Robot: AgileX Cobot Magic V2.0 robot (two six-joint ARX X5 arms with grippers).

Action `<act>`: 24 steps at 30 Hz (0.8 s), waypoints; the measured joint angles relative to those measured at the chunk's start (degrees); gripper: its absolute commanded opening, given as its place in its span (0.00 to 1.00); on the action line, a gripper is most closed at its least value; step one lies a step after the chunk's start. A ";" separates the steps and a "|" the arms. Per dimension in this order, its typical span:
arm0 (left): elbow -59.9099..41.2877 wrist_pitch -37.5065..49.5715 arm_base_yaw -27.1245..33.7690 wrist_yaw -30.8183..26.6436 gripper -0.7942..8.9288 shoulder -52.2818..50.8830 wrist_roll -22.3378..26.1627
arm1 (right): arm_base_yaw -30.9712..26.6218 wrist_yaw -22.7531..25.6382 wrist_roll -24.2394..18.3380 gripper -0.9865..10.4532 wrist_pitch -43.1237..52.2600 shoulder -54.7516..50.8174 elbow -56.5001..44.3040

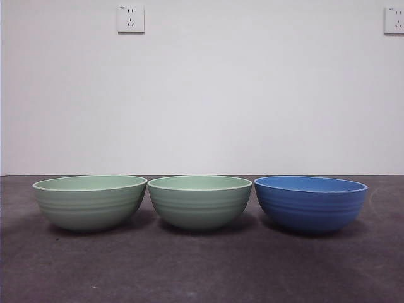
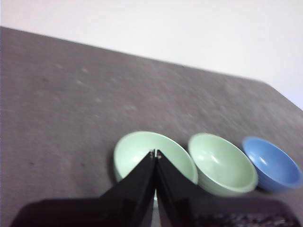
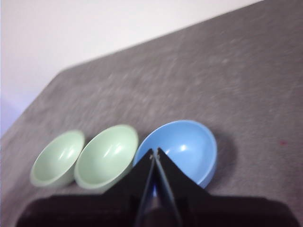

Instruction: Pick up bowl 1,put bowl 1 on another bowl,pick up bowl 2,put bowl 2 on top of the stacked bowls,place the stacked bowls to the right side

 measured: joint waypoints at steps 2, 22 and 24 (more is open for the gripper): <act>3.19 -3.15 0.00 2.32 0.08 3.02 1.92 | 0.00 -2.19 -2.80 0.08 -4.33 3.85 5.07; 26.12 -35.12 -3.61 12.50 0.08 25.03 23.17 | 11.19 -6.86 -21.57 0.08 -38.16 25.83 25.57; 26.12 -35.43 -3.87 12.48 0.08 25.05 23.56 | 12.26 -6.78 -21.70 0.08 -38.01 25.83 25.57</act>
